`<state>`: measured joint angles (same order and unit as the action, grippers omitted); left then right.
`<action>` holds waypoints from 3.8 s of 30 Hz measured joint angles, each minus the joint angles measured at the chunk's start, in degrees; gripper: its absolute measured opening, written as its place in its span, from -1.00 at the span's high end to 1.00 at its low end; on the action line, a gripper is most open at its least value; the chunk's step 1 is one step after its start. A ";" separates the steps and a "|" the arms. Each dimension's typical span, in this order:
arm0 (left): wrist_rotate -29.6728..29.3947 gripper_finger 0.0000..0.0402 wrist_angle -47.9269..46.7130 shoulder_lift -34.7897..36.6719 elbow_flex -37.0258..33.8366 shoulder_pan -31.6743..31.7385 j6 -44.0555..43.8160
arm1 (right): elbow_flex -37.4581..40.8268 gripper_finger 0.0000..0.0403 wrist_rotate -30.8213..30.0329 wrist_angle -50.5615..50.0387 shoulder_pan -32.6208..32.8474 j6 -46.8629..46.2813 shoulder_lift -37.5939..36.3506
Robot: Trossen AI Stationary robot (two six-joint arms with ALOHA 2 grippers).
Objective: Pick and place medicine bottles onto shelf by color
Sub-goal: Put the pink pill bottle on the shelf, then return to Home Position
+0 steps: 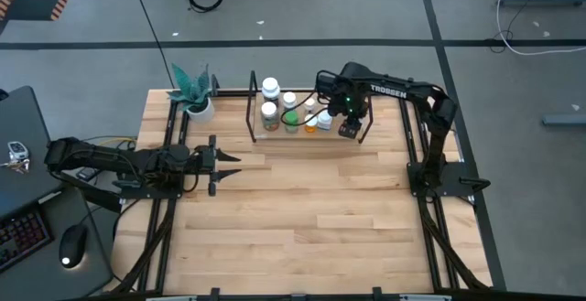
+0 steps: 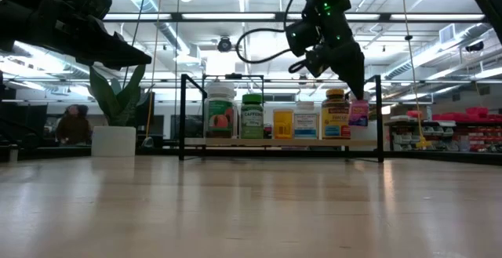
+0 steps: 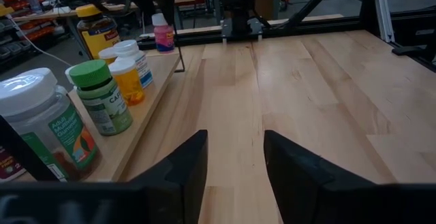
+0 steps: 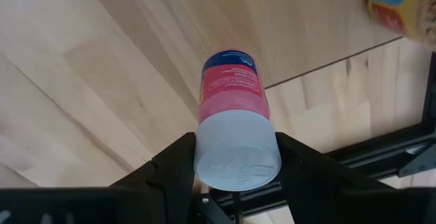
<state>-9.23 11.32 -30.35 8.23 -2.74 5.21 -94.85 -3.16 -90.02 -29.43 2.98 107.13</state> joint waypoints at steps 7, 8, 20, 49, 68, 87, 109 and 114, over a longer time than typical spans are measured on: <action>0.00 0.26 -0.01 0.00 0.00 0.00 0.00 | 0.74 0.04 -3.67 0.41 1.27 0.21 0.26; 0.01 0.26 -0.01 0.00 0.00 0.00 0.00 | 0.74 0.04 -3.98 0.56 1.33 0.40 0.51; -0.02 0.24 -0.01 0.00 0.00 0.00 0.00 | 0.37 0.03 -8.54 -0.59 2.01 9.43 6.14; 0.00 0.26 -0.01 0.00 0.00 0.00 0.00 | 0.43 -0.40 -8.42 3.08 2.64 10.57 3.37; 0.00 0.25 -0.01 0.00 0.00 0.00 0.00 | 4.34 -0.43 -6.67 22.59 6.44 5.72 -20.51; -1.01 0.24 3.85 0.08 0.56 0.42 -6.71 | 51.69 -0.43 -6.18 69.92 16.00 -2.75 -65.71; -7.49 0.24 -8.66 29.08 -3.95 -1.68 -6.54 | 91.45 -0.43 -9.20 109.82 22.67 -8.92 -94.52; -7.95 0.28 -5.65 30.07 -7.61 -1.63 -6.24 | 94.28 -0.43 -9.66 109.49 22.71 -9.29 -96.65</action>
<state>-17.18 5.67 -0.28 0.62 -4.38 -1.02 -0.57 -12.82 19.47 -6.72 -6.31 10.48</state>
